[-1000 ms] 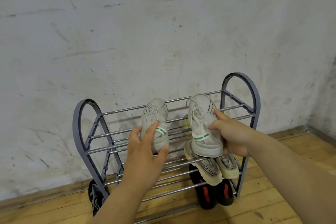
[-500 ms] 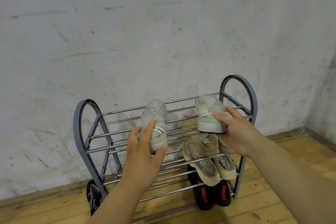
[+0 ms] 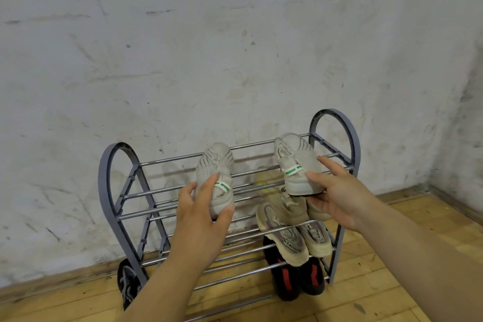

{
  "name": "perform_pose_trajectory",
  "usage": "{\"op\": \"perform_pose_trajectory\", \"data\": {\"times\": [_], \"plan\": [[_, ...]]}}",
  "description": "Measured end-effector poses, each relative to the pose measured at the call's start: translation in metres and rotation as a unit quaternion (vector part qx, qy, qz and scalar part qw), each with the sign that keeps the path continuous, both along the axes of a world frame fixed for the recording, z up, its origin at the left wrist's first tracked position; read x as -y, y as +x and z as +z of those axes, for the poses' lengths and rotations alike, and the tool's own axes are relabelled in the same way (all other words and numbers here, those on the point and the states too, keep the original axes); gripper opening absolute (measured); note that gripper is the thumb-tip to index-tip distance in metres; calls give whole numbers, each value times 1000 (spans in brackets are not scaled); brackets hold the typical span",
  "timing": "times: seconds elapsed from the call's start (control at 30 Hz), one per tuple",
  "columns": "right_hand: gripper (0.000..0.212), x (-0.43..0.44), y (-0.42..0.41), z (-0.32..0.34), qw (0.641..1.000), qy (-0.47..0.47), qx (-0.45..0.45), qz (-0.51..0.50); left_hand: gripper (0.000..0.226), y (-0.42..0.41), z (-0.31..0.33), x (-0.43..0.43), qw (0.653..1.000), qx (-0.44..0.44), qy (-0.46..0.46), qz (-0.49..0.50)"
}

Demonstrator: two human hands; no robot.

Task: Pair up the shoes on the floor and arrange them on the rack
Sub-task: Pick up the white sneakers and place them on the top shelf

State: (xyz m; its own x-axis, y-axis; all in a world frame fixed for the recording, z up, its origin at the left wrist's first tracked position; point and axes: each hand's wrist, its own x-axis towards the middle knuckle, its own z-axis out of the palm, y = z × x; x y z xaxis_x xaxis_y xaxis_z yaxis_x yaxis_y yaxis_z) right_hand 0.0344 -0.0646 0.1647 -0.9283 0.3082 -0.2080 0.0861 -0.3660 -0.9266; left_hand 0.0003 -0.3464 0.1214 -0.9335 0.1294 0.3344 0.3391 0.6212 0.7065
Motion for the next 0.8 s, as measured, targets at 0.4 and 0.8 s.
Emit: {"op": "perform_pose_trajectory", "data": {"times": [0.4,0.8], "plan": [[54,-39,-25,-8,984,-6,-67,-164,64,0,0,3,1000,4,-3,-11],[49,-50,-35,-29,936,158,-7,-316,62,-1,-2,4,1000,-1,-5,-12]]}}
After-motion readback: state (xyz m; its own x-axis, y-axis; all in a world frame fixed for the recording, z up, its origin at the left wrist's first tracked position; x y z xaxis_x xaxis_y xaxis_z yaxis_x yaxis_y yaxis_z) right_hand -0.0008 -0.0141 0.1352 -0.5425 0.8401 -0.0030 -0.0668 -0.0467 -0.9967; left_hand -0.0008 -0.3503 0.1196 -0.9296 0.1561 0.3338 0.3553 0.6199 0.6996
